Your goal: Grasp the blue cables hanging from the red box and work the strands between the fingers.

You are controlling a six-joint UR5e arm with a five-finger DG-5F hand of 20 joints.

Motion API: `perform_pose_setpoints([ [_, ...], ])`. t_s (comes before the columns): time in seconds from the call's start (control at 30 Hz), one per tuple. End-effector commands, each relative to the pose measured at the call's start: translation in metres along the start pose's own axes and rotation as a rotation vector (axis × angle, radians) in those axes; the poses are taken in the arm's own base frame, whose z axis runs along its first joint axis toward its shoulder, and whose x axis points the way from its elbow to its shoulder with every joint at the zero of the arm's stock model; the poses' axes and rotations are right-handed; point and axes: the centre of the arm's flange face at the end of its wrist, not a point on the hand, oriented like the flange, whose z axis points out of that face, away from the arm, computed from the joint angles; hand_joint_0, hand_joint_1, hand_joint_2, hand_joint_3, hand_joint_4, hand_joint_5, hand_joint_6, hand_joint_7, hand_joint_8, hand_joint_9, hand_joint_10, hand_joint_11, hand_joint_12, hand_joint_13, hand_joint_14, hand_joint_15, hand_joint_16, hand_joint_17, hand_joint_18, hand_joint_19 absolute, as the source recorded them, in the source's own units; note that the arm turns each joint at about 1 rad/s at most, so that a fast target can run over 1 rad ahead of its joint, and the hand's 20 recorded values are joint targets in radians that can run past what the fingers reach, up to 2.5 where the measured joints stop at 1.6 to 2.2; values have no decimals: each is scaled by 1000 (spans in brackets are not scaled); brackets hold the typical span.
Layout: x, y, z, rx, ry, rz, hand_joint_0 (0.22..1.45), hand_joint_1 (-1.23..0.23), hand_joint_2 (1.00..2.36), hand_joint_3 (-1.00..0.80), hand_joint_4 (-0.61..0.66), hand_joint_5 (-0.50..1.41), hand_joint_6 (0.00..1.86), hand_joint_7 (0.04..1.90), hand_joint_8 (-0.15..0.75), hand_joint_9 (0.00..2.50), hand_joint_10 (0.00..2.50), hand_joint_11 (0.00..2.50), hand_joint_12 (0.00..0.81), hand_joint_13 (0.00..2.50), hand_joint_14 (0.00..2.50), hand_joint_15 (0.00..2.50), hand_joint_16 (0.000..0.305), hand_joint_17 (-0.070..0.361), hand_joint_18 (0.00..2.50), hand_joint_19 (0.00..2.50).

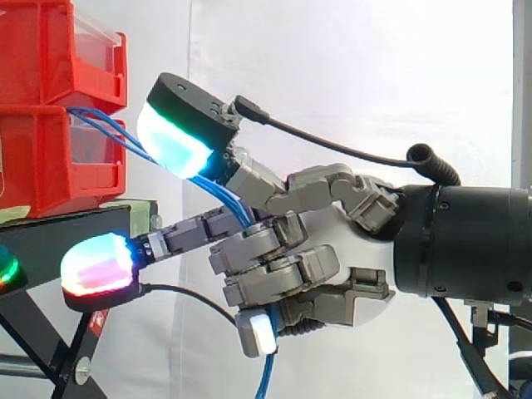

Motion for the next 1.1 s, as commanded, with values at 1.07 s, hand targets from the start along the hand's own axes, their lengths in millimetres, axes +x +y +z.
perform_pose_setpoints([
  [1.07, -1, 0, 0, 1, -1, 0, 726, -537, 1000, -1000, 347, 60, 10, 767, 489, 1280, 2500, 2454, 656, 1797, 2500, 1406, 251, 188, 2425, 523],
])
